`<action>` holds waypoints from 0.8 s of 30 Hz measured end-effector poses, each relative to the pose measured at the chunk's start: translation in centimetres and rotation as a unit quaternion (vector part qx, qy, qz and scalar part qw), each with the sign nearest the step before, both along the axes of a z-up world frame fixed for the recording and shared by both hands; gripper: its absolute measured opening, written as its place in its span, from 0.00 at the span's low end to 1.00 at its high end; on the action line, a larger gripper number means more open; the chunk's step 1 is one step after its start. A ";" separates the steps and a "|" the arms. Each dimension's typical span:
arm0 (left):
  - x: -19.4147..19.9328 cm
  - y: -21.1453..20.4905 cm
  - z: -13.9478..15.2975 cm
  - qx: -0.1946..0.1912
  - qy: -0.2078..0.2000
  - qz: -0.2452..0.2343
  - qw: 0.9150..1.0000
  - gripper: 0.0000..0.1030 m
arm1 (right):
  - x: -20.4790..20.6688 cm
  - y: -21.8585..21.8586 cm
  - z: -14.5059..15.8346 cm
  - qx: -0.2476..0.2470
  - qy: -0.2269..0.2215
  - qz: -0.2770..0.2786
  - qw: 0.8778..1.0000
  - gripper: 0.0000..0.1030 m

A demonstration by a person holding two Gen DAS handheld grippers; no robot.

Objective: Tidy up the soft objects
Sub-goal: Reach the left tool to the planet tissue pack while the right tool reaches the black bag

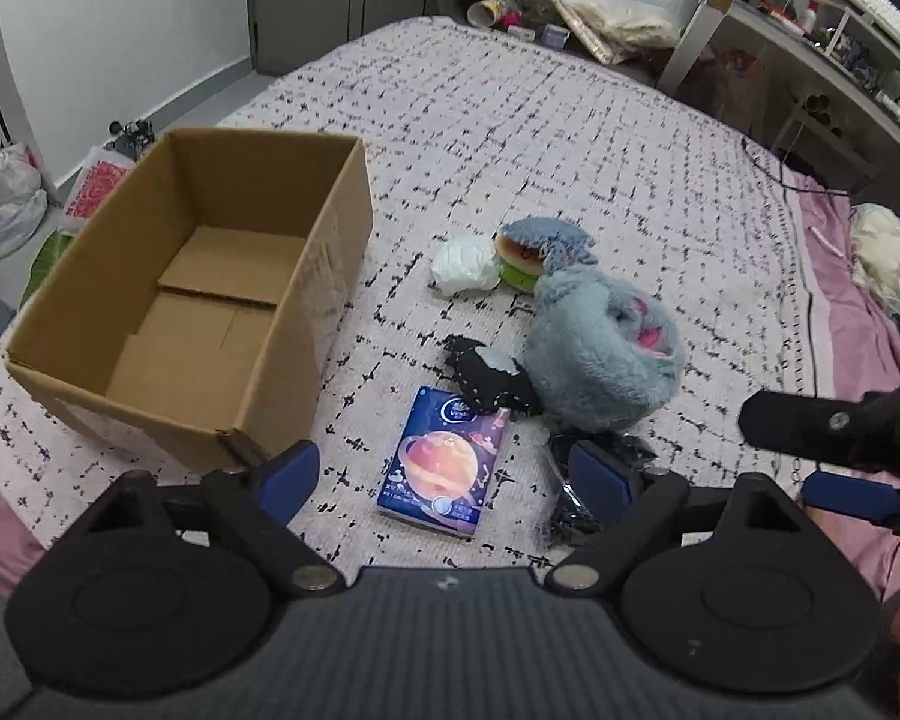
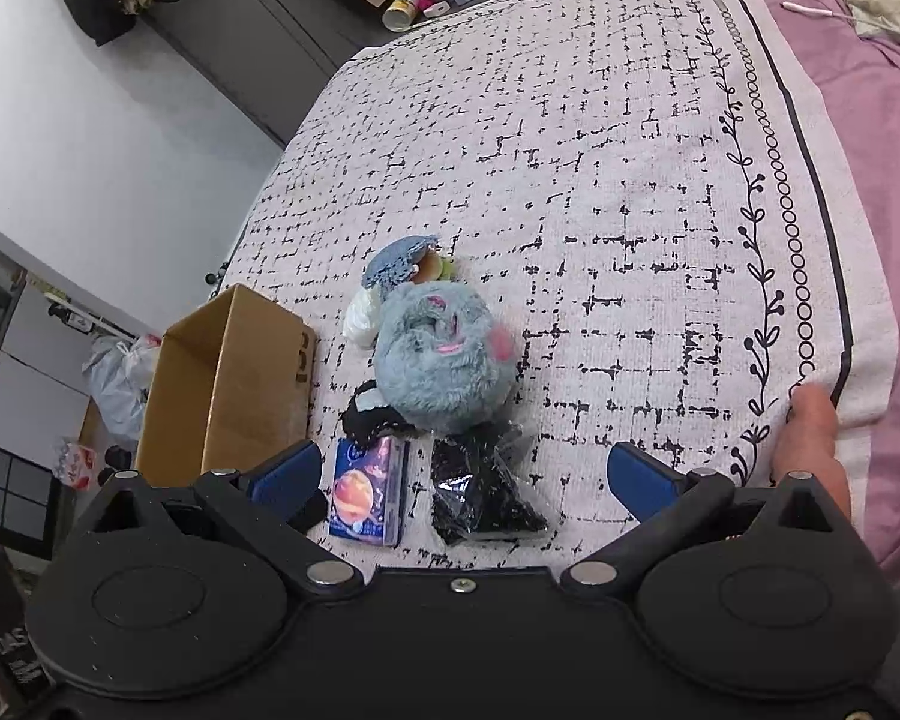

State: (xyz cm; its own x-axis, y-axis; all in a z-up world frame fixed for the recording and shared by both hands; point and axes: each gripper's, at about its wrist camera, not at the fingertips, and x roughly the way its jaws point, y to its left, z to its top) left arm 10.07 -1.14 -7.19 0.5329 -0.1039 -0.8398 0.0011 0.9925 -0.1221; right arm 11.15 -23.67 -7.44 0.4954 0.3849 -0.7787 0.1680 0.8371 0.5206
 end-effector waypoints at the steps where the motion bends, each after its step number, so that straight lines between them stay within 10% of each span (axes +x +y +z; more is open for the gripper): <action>1: 0.3 0.0 -0.4 -0.001 0.006 0.002 1.000 0.87 | 0.2 0.0 -0.3 0.002 0.004 -0.002 1.000 0.99; 24: 4.4 -1.3 -7.1 0.035 0.095 0.025 0.995 0.85 | 3.5 1.4 -5.3 0.010 0.066 0.006 0.998 0.91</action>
